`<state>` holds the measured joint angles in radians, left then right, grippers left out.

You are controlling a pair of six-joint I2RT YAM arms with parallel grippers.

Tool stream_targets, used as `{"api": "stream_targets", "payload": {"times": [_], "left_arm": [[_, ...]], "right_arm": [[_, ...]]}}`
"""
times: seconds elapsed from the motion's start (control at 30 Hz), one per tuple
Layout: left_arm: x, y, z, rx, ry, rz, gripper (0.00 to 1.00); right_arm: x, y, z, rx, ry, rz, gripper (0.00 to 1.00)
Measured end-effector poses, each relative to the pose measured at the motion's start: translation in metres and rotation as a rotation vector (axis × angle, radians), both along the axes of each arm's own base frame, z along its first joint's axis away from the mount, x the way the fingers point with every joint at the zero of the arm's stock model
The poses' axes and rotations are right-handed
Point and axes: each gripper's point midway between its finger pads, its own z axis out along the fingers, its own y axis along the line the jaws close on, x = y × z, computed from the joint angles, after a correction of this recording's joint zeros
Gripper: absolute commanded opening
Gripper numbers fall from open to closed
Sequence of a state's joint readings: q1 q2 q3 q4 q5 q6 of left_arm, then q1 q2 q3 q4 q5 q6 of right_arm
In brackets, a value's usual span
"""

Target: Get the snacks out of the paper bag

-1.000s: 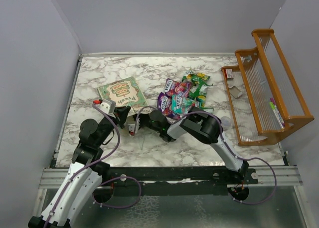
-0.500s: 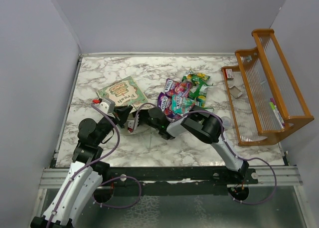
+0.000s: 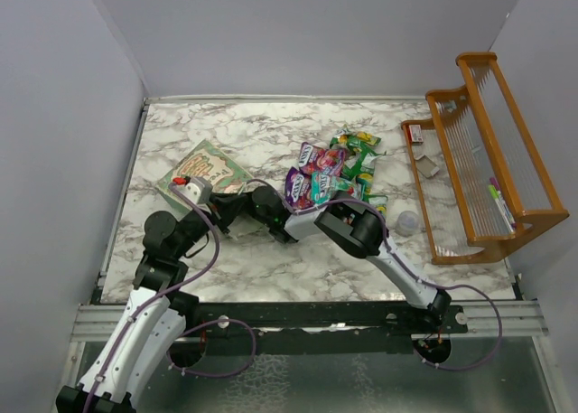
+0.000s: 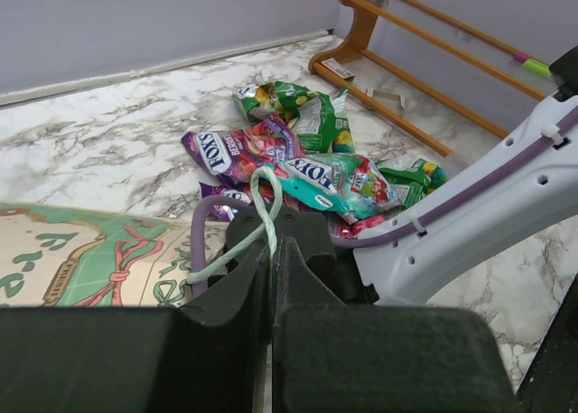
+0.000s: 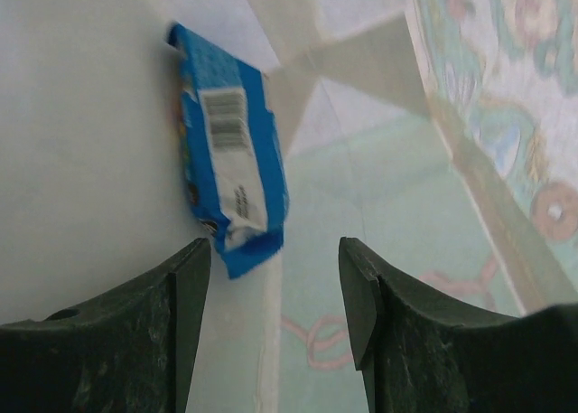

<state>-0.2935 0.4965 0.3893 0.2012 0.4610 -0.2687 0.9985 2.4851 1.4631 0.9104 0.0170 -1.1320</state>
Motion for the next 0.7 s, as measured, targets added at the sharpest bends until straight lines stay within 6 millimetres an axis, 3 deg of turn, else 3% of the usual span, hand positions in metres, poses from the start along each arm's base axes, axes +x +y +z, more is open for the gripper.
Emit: {"api": "stream_targets", "payload": {"times": [0.13, 0.23, 0.33, 0.47, 0.7], "left_arm": [[-0.001, 0.001, 0.001, -0.003, -0.004, 0.001, 0.0], [-0.001, 0.001, 0.001, -0.003, -0.005, 0.002, 0.0], [-0.001, 0.001, 0.0, -0.003, -0.003, 0.002, 0.0], [-0.001, 0.001, 0.0, -0.003, -0.002, 0.003, 0.0], [0.007, 0.013, -0.01, 0.016, 0.034, 0.084, 0.0]], "right_arm": [[0.017, 0.006, 0.002, 0.012, -0.008, -0.045, 0.56], [0.023, 0.007, 0.0, 0.012, -0.006, -0.057, 0.47], [0.028, 0.007, -0.003, 0.007, 0.0, -0.058, 0.25], [0.035, 0.006, -0.013, -0.008, 0.01, -0.05, 0.07], [0.031, -0.01, -0.022, -0.016, 0.038, -0.068, 0.01]]}}
